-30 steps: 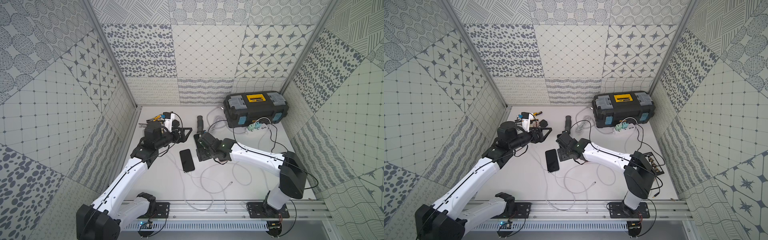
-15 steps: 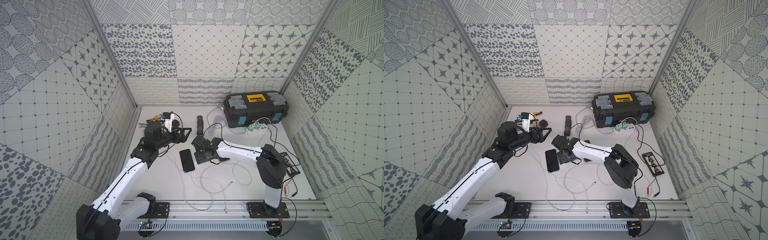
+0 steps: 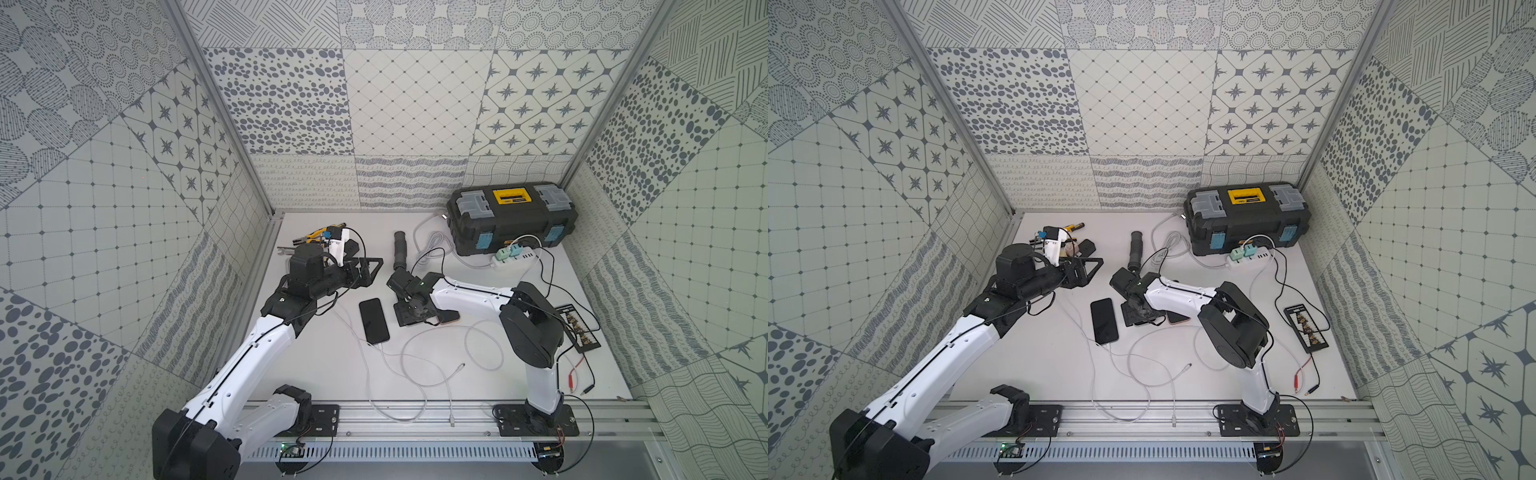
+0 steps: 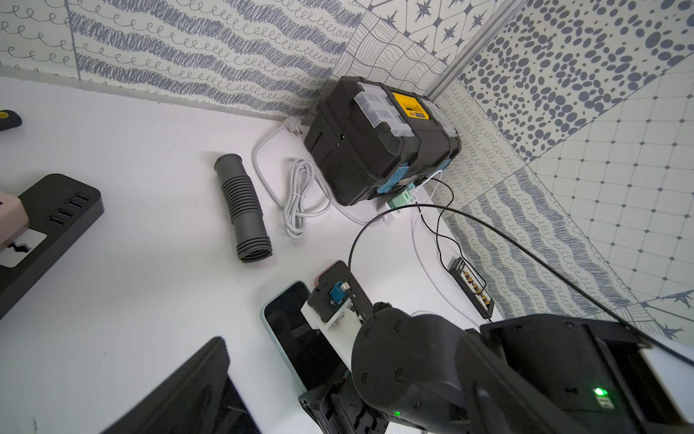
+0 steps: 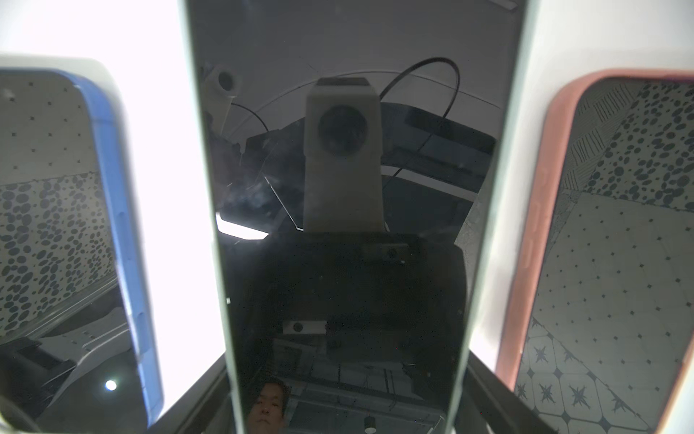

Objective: Unplug the charging cable from the phone
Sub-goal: Place the phone at the center of the board.

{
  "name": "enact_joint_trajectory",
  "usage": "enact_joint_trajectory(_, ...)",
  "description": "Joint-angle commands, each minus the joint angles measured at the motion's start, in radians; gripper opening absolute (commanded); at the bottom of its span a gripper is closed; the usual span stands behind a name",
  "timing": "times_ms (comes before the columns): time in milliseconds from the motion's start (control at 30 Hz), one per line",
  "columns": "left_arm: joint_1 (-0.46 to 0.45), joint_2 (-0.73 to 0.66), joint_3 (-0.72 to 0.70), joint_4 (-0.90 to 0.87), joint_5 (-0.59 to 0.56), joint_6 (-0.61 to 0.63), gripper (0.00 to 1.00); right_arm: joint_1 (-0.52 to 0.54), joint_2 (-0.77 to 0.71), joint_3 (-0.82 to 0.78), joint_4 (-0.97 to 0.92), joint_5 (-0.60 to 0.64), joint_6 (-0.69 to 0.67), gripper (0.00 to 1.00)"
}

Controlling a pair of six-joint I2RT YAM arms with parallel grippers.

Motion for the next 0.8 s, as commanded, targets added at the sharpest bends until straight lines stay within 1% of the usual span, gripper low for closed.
enact_joint_trajectory(0, 0.012, 0.000, 0.000, 0.015, -0.005, 0.022, 0.98, -0.003, 0.012, 0.028, 0.022, -0.001, 0.000, 0.67)
enact_joint_trajectory(233, 0.011, 0.002, 0.001, 0.014, -0.007, 0.023, 0.98, -0.005, 0.022, 0.028, 0.022, -0.002, 0.004, 0.72)
enact_joint_trajectory(600, 0.011, -0.001, 0.001, 0.012, -0.012, 0.025, 0.98, -0.004, 0.004, 0.029, 0.022, 0.011, 0.006, 0.89)
enact_joint_trajectory(767, 0.012, -0.007, 0.004, 0.005, -0.035, 0.031, 0.98, 0.012, -0.041, 0.027, 0.021, 0.038, 0.018, 0.92)
